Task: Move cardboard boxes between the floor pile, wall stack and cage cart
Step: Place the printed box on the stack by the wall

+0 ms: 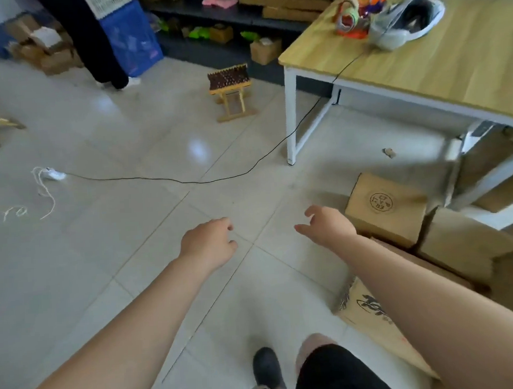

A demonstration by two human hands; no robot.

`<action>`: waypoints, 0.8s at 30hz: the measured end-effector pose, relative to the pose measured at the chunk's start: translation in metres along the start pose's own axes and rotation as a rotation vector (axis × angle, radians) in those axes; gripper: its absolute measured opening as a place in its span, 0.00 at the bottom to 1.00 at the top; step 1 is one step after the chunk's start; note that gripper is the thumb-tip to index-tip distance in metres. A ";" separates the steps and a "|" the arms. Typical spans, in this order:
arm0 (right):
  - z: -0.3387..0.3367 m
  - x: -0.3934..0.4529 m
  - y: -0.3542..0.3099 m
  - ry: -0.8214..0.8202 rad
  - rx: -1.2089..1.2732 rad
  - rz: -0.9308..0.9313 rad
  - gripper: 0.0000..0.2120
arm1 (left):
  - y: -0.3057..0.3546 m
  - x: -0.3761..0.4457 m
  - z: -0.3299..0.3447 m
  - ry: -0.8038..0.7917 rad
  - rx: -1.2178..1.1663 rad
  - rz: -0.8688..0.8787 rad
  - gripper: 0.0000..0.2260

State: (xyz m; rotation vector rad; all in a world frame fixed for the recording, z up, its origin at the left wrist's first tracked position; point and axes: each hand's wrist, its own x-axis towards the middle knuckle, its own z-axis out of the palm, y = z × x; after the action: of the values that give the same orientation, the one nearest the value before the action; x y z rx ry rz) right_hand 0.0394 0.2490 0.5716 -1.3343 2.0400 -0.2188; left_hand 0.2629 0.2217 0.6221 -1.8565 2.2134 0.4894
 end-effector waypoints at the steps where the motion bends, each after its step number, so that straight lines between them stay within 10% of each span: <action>1: -0.004 0.011 -0.001 0.020 0.014 0.029 0.24 | 0.002 0.021 -0.007 -0.012 0.016 0.036 0.16; 24: -0.127 0.209 0.159 0.271 0.493 0.757 0.24 | 0.320 0.381 -0.008 -0.325 0.263 0.754 0.16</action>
State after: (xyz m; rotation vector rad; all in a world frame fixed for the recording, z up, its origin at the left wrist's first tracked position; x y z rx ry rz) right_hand -0.2089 0.1152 0.4977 -0.2047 2.3530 -0.5268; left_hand -0.1207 -0.0805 0.5264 -0.7091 2.5191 0.5299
